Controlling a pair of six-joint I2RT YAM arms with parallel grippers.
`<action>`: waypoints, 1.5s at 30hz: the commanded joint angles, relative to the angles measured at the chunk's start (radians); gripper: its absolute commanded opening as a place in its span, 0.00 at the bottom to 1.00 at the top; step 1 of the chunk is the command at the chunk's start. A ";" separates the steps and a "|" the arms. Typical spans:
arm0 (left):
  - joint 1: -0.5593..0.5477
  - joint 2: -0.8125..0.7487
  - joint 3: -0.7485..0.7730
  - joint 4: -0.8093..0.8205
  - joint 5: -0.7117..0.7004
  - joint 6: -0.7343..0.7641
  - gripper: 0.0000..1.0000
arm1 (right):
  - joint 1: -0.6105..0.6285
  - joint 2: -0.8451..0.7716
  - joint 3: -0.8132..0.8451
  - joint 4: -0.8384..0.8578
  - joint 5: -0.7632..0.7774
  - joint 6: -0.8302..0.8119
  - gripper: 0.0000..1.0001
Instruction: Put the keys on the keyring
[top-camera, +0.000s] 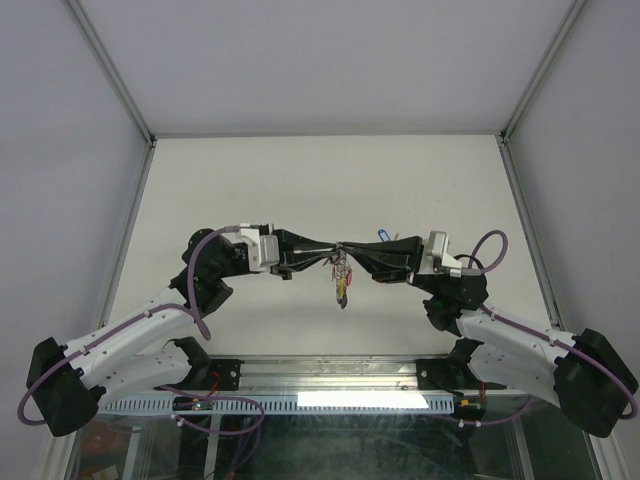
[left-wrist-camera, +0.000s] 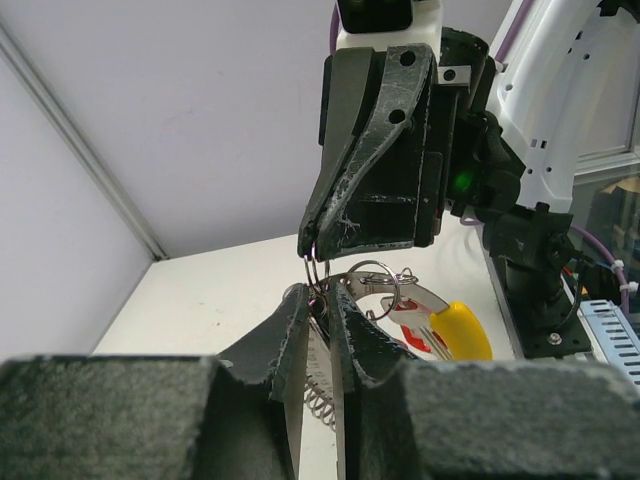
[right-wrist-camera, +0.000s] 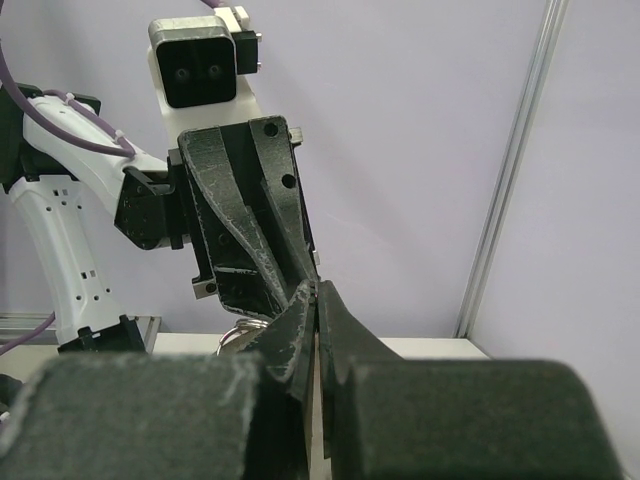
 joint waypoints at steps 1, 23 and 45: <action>-0.013 0.006 0.032 0.052 0.023 -0.017 0.12 | 0.005 -0.007 0.018 0.056 0.001 -0.013 0.00; -0.014 -0.019 0.100 -0.203 -0.044 0.154 0.00 | 0.008 -0.102 0.048 -0.210 -0.068 -0.108 0.10; -0.014 0.022 0.306 -0.771 -0.084 0.515 0.00 | 0.007 -0.128 0.423 -1.337 -0.045 -0.489 0.27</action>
